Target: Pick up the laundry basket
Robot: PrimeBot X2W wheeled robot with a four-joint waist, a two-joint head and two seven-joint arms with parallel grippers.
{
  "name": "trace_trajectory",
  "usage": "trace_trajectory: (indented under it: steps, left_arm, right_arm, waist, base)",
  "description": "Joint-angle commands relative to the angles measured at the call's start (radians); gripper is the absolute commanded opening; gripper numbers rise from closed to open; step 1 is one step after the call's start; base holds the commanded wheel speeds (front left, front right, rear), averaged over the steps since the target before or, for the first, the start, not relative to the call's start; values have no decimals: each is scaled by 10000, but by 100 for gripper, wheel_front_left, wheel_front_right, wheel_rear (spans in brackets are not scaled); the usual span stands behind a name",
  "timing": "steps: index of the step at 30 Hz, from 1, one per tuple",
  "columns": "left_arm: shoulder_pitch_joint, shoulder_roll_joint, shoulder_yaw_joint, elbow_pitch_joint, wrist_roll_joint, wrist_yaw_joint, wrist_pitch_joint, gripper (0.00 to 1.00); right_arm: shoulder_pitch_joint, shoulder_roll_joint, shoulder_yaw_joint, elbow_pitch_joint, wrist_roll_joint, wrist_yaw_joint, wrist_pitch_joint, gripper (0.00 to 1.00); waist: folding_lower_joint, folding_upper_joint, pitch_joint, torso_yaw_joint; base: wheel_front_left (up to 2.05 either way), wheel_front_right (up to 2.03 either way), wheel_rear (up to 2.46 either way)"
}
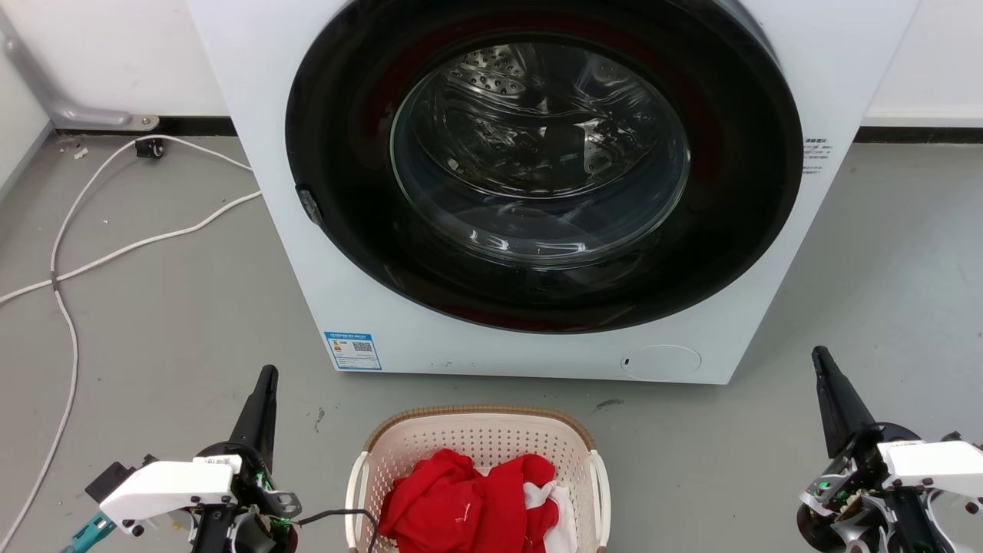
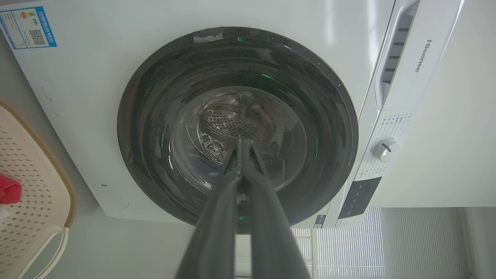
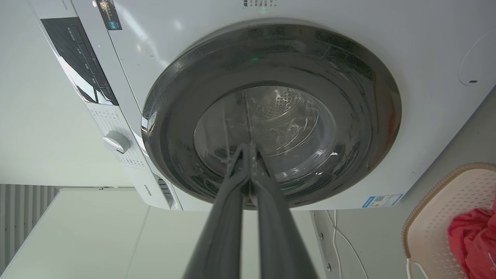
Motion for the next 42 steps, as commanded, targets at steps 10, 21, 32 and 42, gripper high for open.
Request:
trace_trajectory:
  steps: [10, 21, 32, 42]
  left_arm:
    - [-102, -10, 16, -4, 22, 0, 26, 0]
    - [-102, -10, 16, -4, 22, -2, 26, 0]
    - [251, -33, -159, 100, 137, 2, -244, 100]
    - [237, -28, -174, -441, 1749, 103, -728, 100]
  right_arm:
    - [-122, 48, 10, 14, -2, 5, 4, 0]
    - [-122, 48, 8, 14, -2, 5, 4, 0]
    - [300, 5, 21, 171, -158, 0, -235, 100]
    - [439, 9, -29, -492, -2244, 2, -721, 100]
  waist:
    - [0, 0, 0, 0]
    - [0, 0, 0, 0]
    - [0, 0, 6, 0]
    - [0, 0, 41, -4]
  base:
    - [0, 0, 0]
    - [0, 0, 0]
    - [0, 0, 0]
    - [0, 0, 0]
